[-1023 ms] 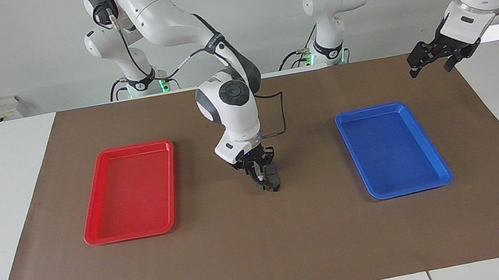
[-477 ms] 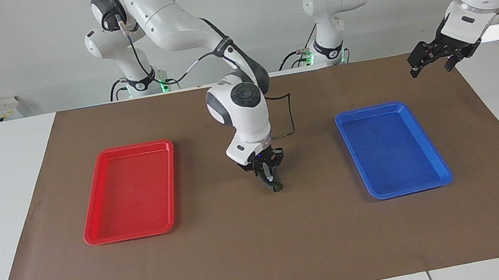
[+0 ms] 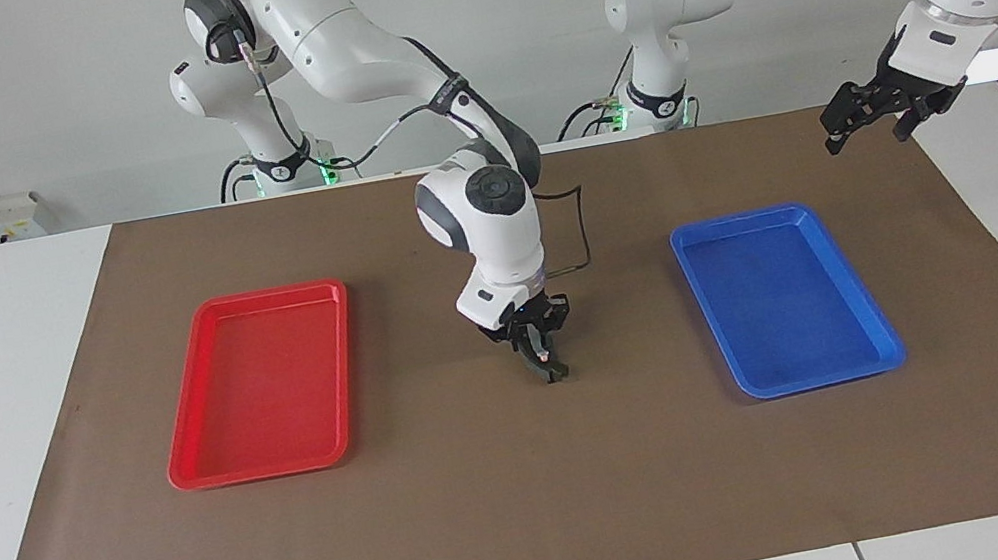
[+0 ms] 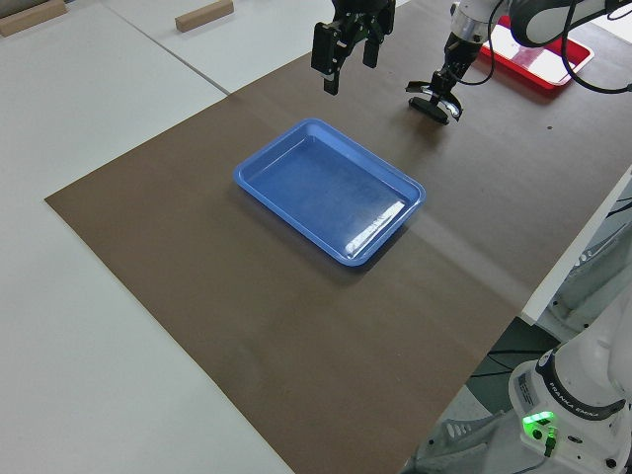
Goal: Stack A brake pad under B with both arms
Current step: 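Lower the curved pad onto the small pad and open the right gripper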
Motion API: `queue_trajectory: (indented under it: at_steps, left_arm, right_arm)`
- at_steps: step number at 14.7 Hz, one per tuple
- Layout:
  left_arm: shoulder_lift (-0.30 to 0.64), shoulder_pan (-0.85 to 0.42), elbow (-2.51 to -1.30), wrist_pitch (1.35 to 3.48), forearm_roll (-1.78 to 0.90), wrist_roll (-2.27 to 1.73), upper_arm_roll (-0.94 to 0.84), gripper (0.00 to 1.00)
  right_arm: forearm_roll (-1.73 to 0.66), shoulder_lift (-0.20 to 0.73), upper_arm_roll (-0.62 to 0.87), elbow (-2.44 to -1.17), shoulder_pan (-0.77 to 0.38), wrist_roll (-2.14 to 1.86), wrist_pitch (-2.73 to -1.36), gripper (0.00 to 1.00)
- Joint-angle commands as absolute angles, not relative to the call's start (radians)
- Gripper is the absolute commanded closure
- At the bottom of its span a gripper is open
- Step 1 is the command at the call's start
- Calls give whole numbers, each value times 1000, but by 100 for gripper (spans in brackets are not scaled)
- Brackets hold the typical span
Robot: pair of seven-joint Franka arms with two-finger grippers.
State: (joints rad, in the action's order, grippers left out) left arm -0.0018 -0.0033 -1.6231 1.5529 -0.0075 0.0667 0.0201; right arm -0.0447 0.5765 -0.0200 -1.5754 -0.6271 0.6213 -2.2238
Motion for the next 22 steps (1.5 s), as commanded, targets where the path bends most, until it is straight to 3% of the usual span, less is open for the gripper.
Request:
queue_trajectory:
  at_steps: [1, 6, 7, 8, 9, 14, 18, 22]
  left_arm:
    - [-25, 2, -1644, 1552, 8, 57, 17, 0]
    - [-25, 2, -1644, 1552, 8, 57, 17, 0]
    - [-25, 2, -1644, 1552, 8, 57, 17, 0]
    - [-25, 2, -1644, 1552, 8, 57, 17, 0]
    - [-25, 2, -1644, 1552, 9, 57, 17, 0]
    - [-25, 2, -1644, 1552, 9, 57, 17, 0]
    - [-25, 2, -1644, 1552, 8, 57, 17, 0]
    - [-25, 2, -1644, 1552, 8, 57, 17, 0]
  right_arm:
    - [-51, 580, -21, -1581, -629, 600, -2261, 100]
    - [-52, 578, -21, -1595, -629, 600, -2275, 99]
    - [-57, 578, -21, -1595, -629, 600, -2276, 85]
    - [-60, 578, -20, -1597, -627, 598, -2279, 52]
    - [-60, 575, -20, -1621, -629, 592, -2316, 1]
    - [-57, 563, -17, -1631, -630, 589, -2307, 0]
    - [-43, 480, -34, -1631, -588, 597, -2241, 0]
    - [26, 358, -37, -1638, -454, 565, -2160, 0]
